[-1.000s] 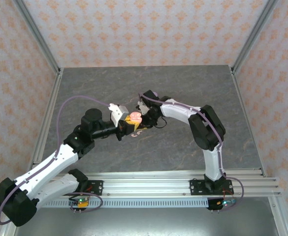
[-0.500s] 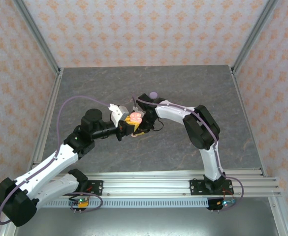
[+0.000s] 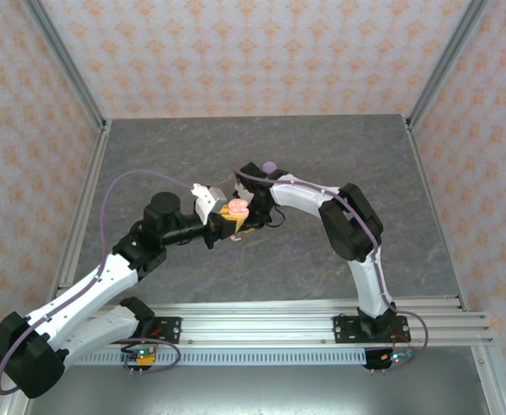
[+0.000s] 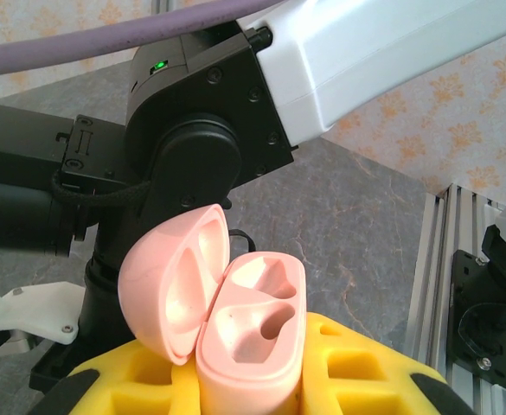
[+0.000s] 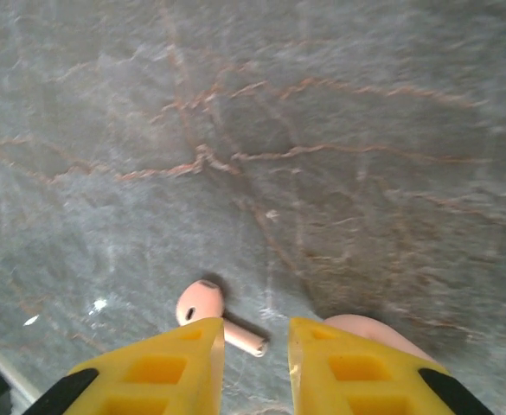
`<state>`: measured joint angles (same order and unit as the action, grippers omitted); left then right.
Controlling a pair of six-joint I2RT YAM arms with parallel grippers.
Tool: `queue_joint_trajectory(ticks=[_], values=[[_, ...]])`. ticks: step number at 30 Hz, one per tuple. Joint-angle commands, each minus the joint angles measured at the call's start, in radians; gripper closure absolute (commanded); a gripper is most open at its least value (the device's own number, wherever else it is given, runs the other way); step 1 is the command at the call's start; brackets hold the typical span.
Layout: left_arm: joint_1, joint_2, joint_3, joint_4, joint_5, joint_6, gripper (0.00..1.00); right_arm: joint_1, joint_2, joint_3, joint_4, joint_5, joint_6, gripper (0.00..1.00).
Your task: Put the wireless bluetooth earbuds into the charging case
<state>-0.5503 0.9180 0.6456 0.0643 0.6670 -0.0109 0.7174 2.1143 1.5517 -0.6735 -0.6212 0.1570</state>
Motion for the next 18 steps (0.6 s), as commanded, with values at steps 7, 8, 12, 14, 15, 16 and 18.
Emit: queue_joint_trajectory(ticks=[7, 8, 12, 14, 15, 16, 18], values=[[-0.005, -0.015, -0.003, 0.017, -0.018, -0.006, 0.88, -0.03, -0.069, -0.015, 0.003, 0.224, 0.11, 0.73], [-0.005, -0.015, -0.002, 0.015, -0.018, -0.006, 0.88, -0.036, -0.082, -0.022, 0.013, 0.208, 0.11, 0.73], [-0.005, -0.015, -0.001, 0.014, -0.018, -0.004, 0.88, -0.047, -0.128, -0.041, 0.043, 0.122, 0.085, 0.69], [-0.005, -0.015, 0.002, 0.012, -0.018, -0.003, 0.88, -0.051, -0.15, -0.045, 0.043, 0.107, 0.068, 0.66], [-0.005, -0.015, 0.002, 0.011, -0.018, -0.003, 0.88, -0.054, -0.159, -0.045, 0.042, 0.111, 0.064, 0.66], [-0.004, -0.015, 0.002, 0.013, -0.017, -0.003, 0.88, -0.058, -0.165, -0.044, 0.037, 0.126, 0.062, 0.66], [-0.004, -0.013, 0.003, 0.016, -0.016, -0.003, 0.88, -0.069, -0.166, -0.041, 0.027, 0.16, 0.063, 0.68]])
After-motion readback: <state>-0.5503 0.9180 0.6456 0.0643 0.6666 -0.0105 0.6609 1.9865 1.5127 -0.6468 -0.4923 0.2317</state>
